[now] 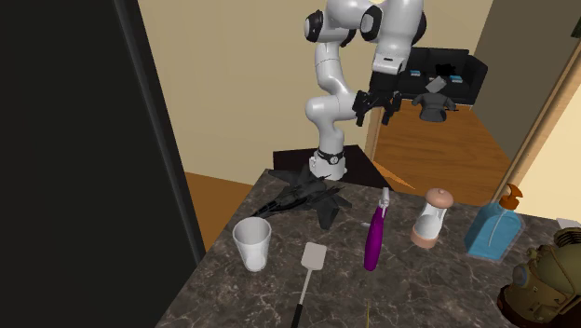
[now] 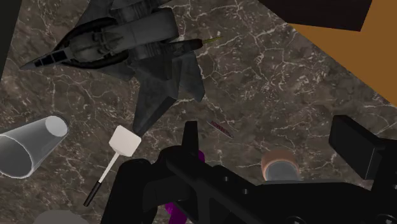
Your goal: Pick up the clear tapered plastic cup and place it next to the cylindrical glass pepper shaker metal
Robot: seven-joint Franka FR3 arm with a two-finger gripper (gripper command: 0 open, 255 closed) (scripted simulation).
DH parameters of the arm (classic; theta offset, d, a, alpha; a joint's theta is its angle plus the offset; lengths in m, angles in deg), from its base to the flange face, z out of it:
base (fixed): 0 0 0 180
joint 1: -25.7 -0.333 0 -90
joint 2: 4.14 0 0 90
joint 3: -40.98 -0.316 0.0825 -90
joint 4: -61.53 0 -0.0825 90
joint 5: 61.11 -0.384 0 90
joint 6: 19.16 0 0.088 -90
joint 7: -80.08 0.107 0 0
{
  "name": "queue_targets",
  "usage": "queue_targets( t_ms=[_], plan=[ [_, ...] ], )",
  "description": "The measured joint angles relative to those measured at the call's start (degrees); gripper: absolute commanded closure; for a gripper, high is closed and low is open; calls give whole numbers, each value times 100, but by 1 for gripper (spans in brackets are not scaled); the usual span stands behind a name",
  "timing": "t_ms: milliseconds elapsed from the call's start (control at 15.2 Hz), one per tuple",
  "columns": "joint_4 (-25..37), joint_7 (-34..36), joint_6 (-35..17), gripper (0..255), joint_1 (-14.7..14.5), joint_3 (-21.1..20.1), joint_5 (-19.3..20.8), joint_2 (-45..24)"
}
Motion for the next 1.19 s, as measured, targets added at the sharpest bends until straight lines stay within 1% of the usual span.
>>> queue_targets(
  t_ms=[198,594,924,1188],
  plan=[
    [-14,-126,-150,0,58,115,91,-125],
    [-56,-723,-842,0,321,660,478,-701],
    [109,-1244,-1542,0,523,1149,738,-1481],
    [448,-1685,-1942,0,649,1514,830,-2138]
  ],
)
